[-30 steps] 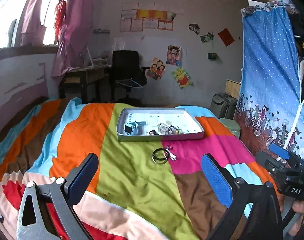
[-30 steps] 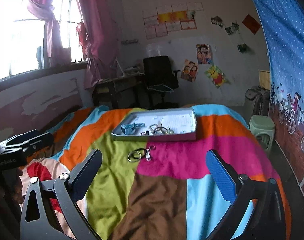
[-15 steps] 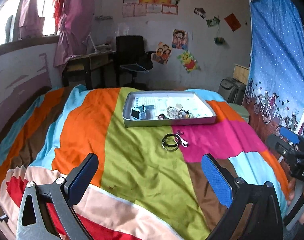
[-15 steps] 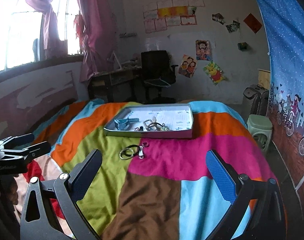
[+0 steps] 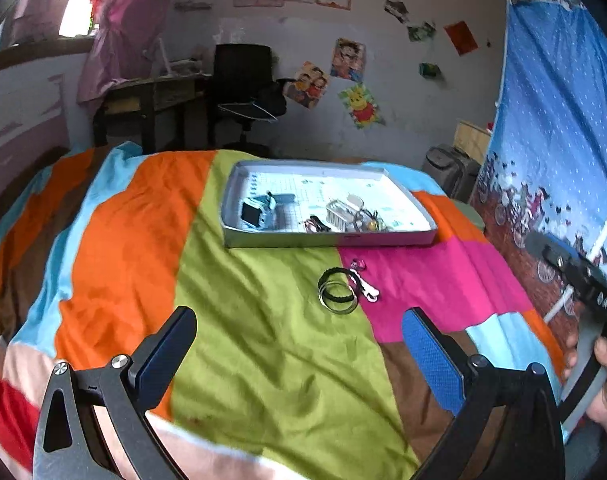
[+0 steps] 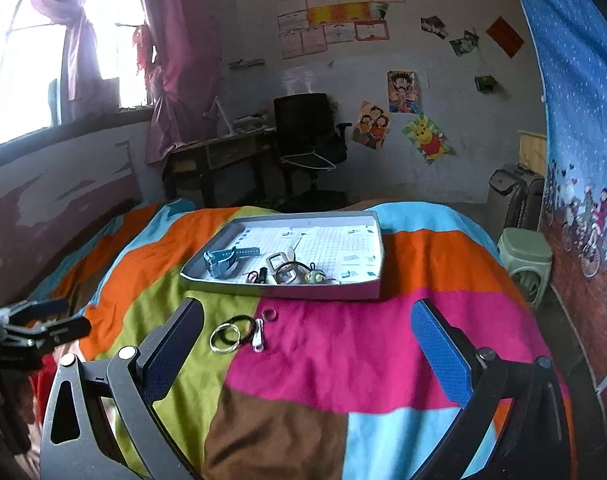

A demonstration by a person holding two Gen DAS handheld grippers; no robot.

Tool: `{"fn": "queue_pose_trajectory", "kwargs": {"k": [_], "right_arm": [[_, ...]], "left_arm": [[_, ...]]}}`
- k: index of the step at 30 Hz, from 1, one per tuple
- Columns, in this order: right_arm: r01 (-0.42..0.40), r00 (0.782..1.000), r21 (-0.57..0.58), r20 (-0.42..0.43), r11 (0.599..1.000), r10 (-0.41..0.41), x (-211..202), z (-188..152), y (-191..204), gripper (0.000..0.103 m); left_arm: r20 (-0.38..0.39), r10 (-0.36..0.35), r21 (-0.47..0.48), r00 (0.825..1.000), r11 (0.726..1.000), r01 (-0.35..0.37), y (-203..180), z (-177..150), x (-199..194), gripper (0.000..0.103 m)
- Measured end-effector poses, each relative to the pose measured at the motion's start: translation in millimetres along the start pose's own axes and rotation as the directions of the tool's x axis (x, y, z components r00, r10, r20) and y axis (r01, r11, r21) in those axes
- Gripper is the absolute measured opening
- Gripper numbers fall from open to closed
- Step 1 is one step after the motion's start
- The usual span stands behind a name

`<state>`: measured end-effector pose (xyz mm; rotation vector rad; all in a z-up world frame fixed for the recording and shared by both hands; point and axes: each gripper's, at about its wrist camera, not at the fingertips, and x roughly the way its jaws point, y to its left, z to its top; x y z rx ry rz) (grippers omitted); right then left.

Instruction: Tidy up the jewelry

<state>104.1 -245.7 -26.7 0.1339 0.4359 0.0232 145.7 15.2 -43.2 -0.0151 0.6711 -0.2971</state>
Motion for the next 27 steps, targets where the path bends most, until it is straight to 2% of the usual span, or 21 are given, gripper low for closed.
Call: {"fn": "queue_pose_trajectory", "kwargs": {"k": [4, 8, 12, 15, 16, 18, 20, 22, 27], "right_arm": [[-0.014, 1.000, -0.011, -0.007, 1.000, 0.014, 26.8, -5.4, 0.4, 0.102], [-0.032, 0.999, -0.027, -0.023, 0.999, 0.031, 47.7, -14.8, -2.4, 0.102], [-0.060, 0.996, -0.025, -0.061, 0.998, 0.059, 66.5, -22.1, -8.0, 0.100], [-0.089, 0.991, -0.023, -0.104, 0.996, 0.086, 82.2, -27.2, -11.5, 0.088], [-0.096, 0.989, -0.027, -0.119, 0.995, 0.092, 87.2, -29.1, -10.3, 0.081], [-0.112, 0.984, -0.034, -0.142, 0.993, 0.106, 96.0, -33.0, -8.0, 0.074], [-0.130, 0.978, -0.048, -0.170, 0.990, 0.120, 105.1, -37.3, -4.8, 0.065], [-0.151, 0.971, -0.064, -0.198, 0.986, 0.136, 114.3, -42.2, 0.4, 0.061], [-0.200, 0.952, -0.104, -0.257, 0.974, 0.168, 134.8, -53.3, 13.3, 0.051]], "left_arm": [[-0.066, -0.030, 0.034, 0.997, 0.999, 0.033, 0.9, -7.7, 31.4, 0.103], [-0.085, -0.066, 0.039, 0.994, 0.997, 0.069, 1.6, -14.1, 51.0, 0.102], [-0.092, -0.095, 0.054, 0.991, 0.993, 0.100, 1.0, -12.2, 70.8, 0.091], [-0.103, -0.133, 0.048, 0.986, 0.989, 0.139, 1.4, -9.0, 91.5, 0.081], [-0.105, -0.142, 0.047, 0.984, 0.988, 0.147, 0.6, -8.2, 98.1, 0.079], [-0.115, -0.173, 0.041, 0.978, 0.983, 0.179, -1.9, -5.9, 111.7, 0.065], [-0.130, -0.196, 0.031, 0.972, 0.979, 0.201, -4.0, -5.3, 123.4, 0.059], [-0.138, -0.212, 0.018, 0.968, 0.976, 0.216, -4.4, -6.6, 131.5, 0.056], [-0.179, -0.251, -0.001, 0.951, 0.967, 0.255, -3.7, -11.4, 150.0, 0.036]]}}
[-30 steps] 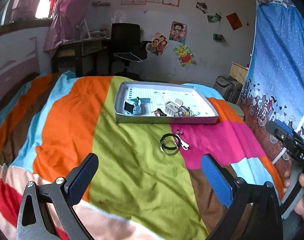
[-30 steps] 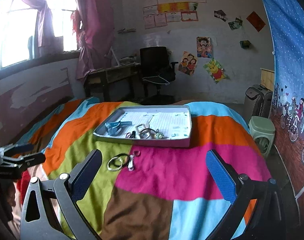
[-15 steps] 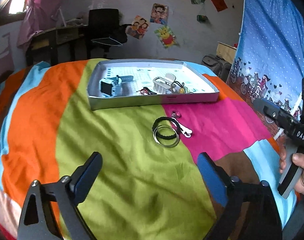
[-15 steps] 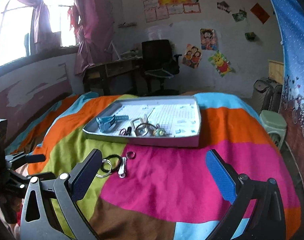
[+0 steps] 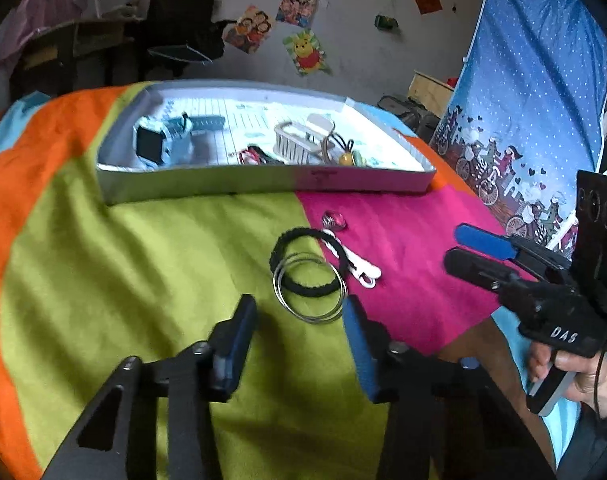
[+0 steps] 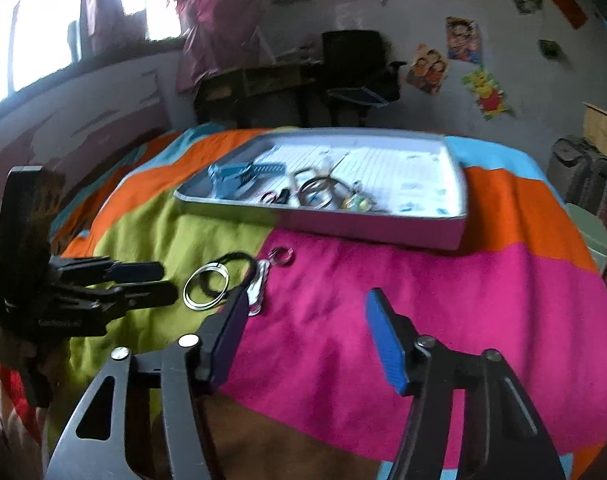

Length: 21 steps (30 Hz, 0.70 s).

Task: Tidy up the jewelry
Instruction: 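Grasp the large silver ring with the left tool while the right tool reaches the white clip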

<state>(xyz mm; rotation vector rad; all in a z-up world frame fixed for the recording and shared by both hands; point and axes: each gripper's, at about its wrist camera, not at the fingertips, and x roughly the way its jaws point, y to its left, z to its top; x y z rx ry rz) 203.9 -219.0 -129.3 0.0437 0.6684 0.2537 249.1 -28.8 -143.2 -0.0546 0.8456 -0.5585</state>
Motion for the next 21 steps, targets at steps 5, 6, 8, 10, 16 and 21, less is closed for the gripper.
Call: {"fn": "queue_pose_trajectory", "kwargs": {"k": [5, 6, 8, 10, 16, 21], "right_arm": [[-0.024, 0.999, -0.036, -0.044, 0.999, 0.022, 15.7, -2.5, 10.4, 0.039], [-0.028, 0.998, -0.036, -0.050, 0.999, 0.026, 18.4, -2.6, 11.4, 0.039], [-0.036, 0.998, -0.030, -0.056, 0.999, 0.034, 19.9, -3.1, 11.2, 0.038], [-0.042, 0.997, -0.030, -0.063, 0.999, 0.040, 22.4, -3.7, 12.9, 0.037], [-0.055, 0.996, -0.044, -0.079, 0.998, 0.052, 29.9, -2.3, 18.2, 0.032], [-0.066, 0.994, -0.045, -0.096, 0.997, 0.061, 39.9, 0.0, 22.3, 0.027]], "left_arm": [[-0.038, -0.019, -0.024, 0.999, 1.000, 0.018, 5.4, -0.8, 12.8, 0.031], [-0.042, -0.021, -0.031, 0.999, 0.999, 0.020, 7.1, -1.8, 14.0, 0.030], [-0.050, -0.032, -0.053, 0.998, 0.998, 0.029, 11.8, -1.9, 17.1, 0.029], [-0.056, -0.035, -0.071, 0.998, 0.997, 0.031, 15.1, -1.9, 19.8, 0.026], [-0.067, -0.034, -0.088, 0.997, 0.996, 0.028, 17.5, 0.6, 26.0, 0.021], [-0.073, -0.033, -0.122, 0.997, 0.992, 0.024, 23.8, 0.8, 28.8, 0.013]]}}
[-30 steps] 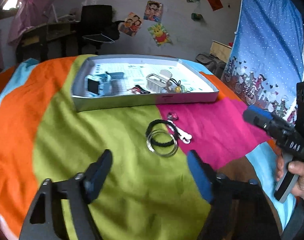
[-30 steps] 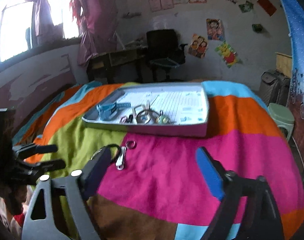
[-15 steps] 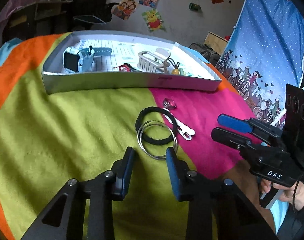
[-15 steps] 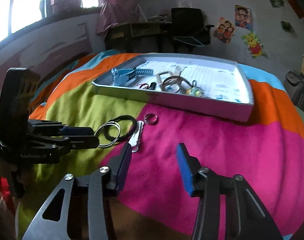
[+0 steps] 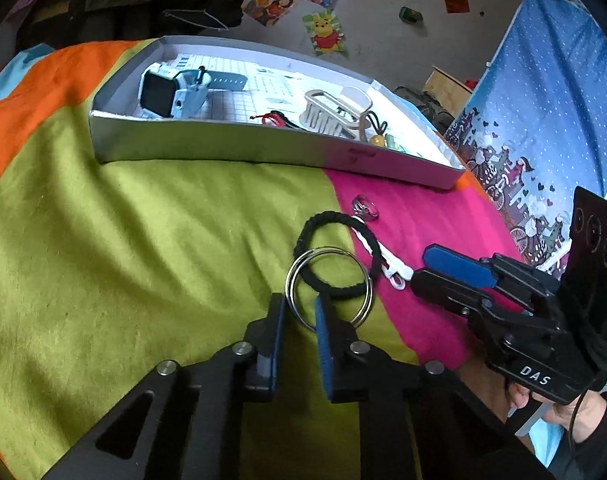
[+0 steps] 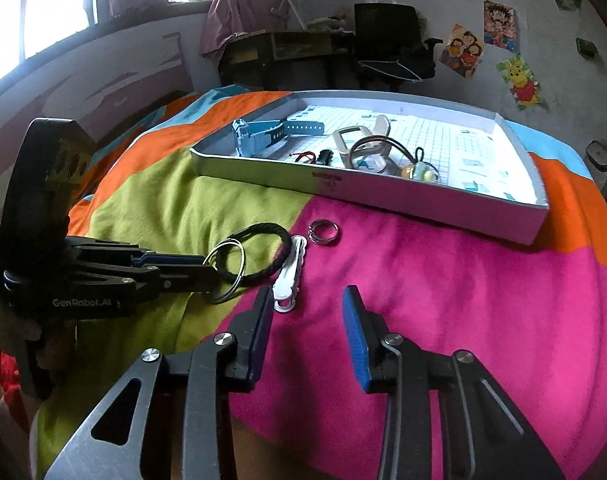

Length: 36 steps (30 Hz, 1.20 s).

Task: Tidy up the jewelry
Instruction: 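Grasp the large silver ring with the left tool while the right tool reaches the white clip, then grasp the white clip with the right tool while the left tool holds the ring, then carry the ring with the left tool while the right tool carries the white clip over the tray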

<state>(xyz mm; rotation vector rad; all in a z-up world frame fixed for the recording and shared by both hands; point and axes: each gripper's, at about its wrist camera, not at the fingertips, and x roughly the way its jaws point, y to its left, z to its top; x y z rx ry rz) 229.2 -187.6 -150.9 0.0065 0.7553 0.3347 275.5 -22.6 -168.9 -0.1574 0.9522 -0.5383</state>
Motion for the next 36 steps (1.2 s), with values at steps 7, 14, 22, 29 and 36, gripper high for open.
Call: {"fn": "queue_pose_trajectory", "kwargs": {"k": [7, 14, 22, 29, 36], "right_arm": [[-0.004, 0.999, -0.020, -0.047, 1.000, 0.003, 17.8, 2.4, 8.6, 0.017], [-0.012, 1.000, -0.025, -0.022, 1.000, 0.011, 11.6, 3.7, 13.2, 0.011], [0.011, 0.999, 0.010, 0.049, 1.000, -0.012, -17.3, 7.7, 5.0, 0.011], [0.030, 0.990, 0.052, 0.139, 0.998, -0.037, -45.0, 23.0, -11.6, 0.011], [0.071, 0.971, 0.071, 0.224, 0.995, -0.085, -54.3, 51.4, -35.1, 0.011]], "left_arm": [[0.004, 0.010, -0.007, 1.000, 1.000, -0.010, 1.9, -0.6, -0.5, 0.007], [0.003, 0.009, -0.004, 1.000, 1.000, -0.009, -0.4, 0.2, -6.4, 0.004], [0.041, 0.018, -0.007, 0.999, 1.000, -0.018, -0.8, 8.3, -35.8, 0.004], [0.133, 0.050, -0.047, 0.990, 0.998, -0.044, -2.3, 34.3, -63.2, 0.004], [0.255, 0.063, -0.043, 0.965, 0.998, -0.054, -15.4, 84.0, -67.3, 0.004]]}}
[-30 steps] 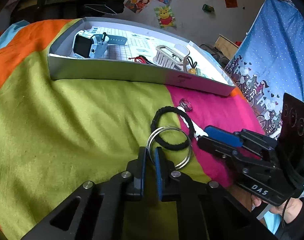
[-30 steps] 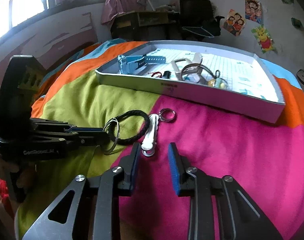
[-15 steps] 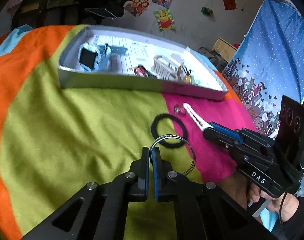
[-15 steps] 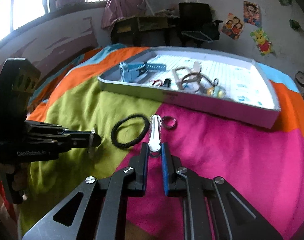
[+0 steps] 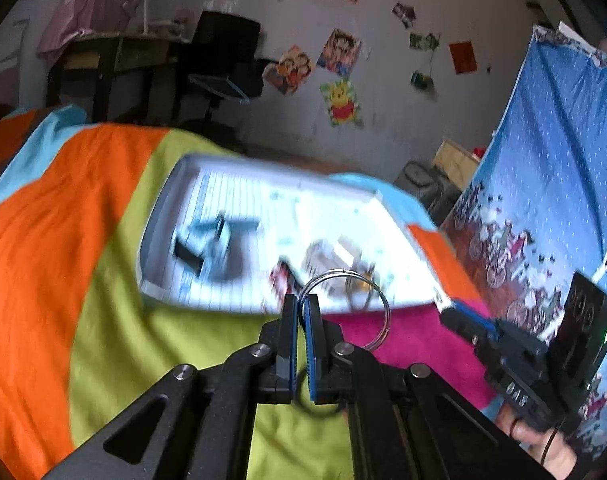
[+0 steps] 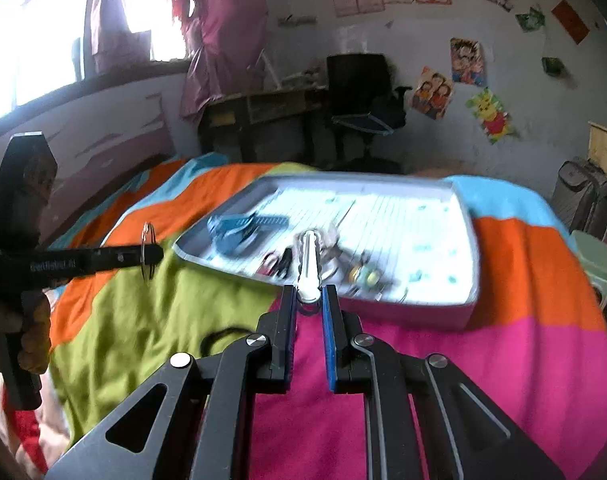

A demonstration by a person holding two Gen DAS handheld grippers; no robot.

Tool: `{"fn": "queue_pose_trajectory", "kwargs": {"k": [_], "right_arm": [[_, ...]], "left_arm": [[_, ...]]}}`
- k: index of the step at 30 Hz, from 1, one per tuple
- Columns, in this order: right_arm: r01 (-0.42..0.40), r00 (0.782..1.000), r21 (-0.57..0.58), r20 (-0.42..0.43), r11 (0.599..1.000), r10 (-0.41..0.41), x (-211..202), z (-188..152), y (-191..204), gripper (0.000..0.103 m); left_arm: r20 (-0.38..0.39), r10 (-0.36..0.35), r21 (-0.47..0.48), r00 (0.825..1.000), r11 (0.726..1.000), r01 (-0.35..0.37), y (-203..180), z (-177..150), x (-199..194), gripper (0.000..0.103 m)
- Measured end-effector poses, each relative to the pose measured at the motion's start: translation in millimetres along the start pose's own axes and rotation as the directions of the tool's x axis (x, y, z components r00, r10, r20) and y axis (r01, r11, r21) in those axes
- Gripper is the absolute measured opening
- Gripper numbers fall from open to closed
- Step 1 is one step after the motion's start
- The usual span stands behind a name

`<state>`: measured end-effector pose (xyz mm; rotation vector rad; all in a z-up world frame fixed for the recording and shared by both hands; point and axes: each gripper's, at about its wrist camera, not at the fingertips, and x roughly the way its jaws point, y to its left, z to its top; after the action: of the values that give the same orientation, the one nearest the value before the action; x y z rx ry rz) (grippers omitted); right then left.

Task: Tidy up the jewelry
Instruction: 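Carry the ring with the left tool while the right tool carries the white clip over the tray, then open both tools over the tray to drop the ring and white clip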

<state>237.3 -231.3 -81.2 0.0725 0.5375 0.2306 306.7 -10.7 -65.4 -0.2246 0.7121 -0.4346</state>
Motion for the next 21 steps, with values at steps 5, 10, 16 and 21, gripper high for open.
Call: {"fn": "queue_pose_trajectory", "kwargs": {"k": [5, 10, 16, 21], "right_arm": [[0.032, 0.999, 0.045, 0.018, 0.998, -0.033, 21.3, 16.6, -25.9, 0.011], [0.071, 0.997, 0.093, 0.001, 0.993, -0.071, 43.4, 17.3, -45.3, 0.011], [0.097, 0.994, 0.122, -0.058, 0.988, -0.090, 64.7, 10.4, -58.6, 0.011], [0.093, 0.993, 0.133, -0.090, 0.987, -0.082, 75.4, 4.9, -61.1, 0.011]], "left_arm": [[0.028, 0.012, 0.004, 1.000, 1.000, -0.012, -7.7, 24.0, 31.5, 0.004], [0.011, 0.058, 0.029, 0.998, 0.998, -0.059, -10.7, 27.1, 64.9, 0.004], [-0.065, 0.101, -0.002, 0.993, 0.995, -0.101, -2.8, 22.0, 98.9, 0.004], [-0.117, 0.123, -0.008, 0.986, 0.992, -0.124, 0.9, 15.0, 112.2, 0.004]]}}
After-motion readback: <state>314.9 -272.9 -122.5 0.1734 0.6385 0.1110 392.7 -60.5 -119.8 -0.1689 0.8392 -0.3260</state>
